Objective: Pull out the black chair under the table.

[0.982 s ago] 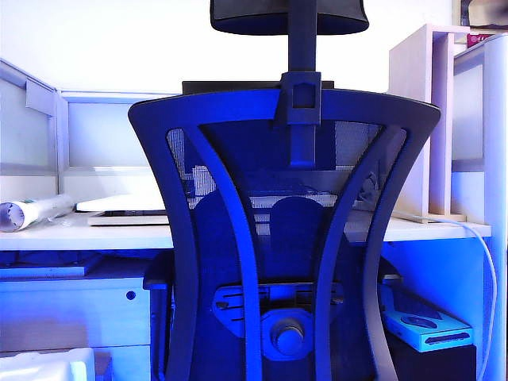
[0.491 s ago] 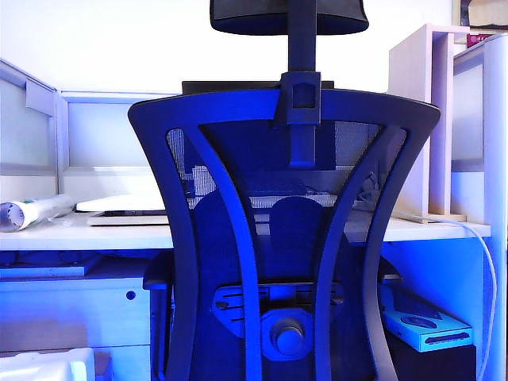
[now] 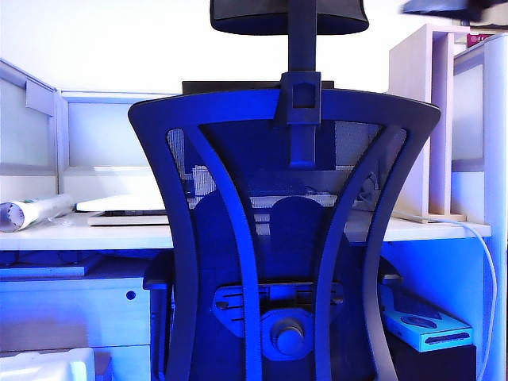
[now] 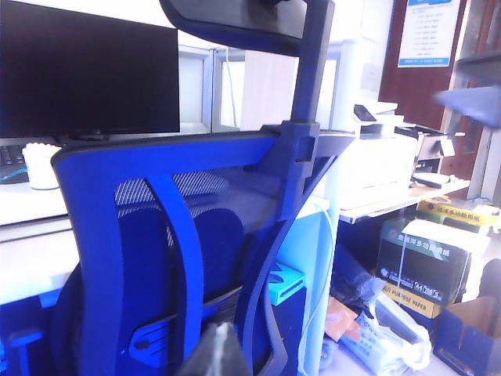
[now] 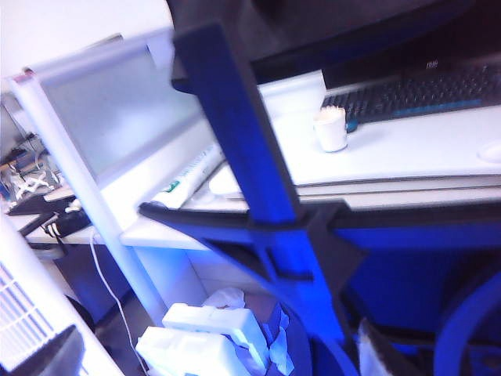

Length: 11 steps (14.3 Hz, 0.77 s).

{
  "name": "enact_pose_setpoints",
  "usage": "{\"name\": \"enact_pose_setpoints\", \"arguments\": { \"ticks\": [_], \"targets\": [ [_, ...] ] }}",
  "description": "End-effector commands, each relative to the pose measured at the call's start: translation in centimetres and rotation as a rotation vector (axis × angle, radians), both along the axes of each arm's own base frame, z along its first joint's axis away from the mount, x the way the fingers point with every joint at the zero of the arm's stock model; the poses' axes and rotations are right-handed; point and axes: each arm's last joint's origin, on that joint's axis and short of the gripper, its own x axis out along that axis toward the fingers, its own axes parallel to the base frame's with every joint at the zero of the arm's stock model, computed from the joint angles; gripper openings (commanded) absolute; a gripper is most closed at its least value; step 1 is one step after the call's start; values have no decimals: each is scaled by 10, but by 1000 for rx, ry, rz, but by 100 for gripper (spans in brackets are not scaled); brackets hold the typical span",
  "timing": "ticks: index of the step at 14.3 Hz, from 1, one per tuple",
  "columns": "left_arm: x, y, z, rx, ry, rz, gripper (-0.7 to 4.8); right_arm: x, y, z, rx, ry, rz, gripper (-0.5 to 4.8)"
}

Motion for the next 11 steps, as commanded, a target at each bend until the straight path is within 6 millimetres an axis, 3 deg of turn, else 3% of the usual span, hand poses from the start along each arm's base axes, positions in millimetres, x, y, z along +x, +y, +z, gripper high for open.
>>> {"name": "enact_pose_setpoints", "arguments": {
  "ticks": [1,5,7,9,11],
  "targets": [
    [0,0,2,-1,-16,-5,-5,39,13,22,9,-28,25,479],
    [0,0,2,-1,-15,-4,-5,82,28,38,9,-29,58,479],
    [0,0,1,-2,-14,-2,-5,101,51,43,9,-31,101,479],
    [0,0,1,-2,-11,0,-5,120,74,38,4,-10,112,479],
    [0,0,1,-2,-11,0,-5,128,78,32,-1,8,86,479]
  ]
}}
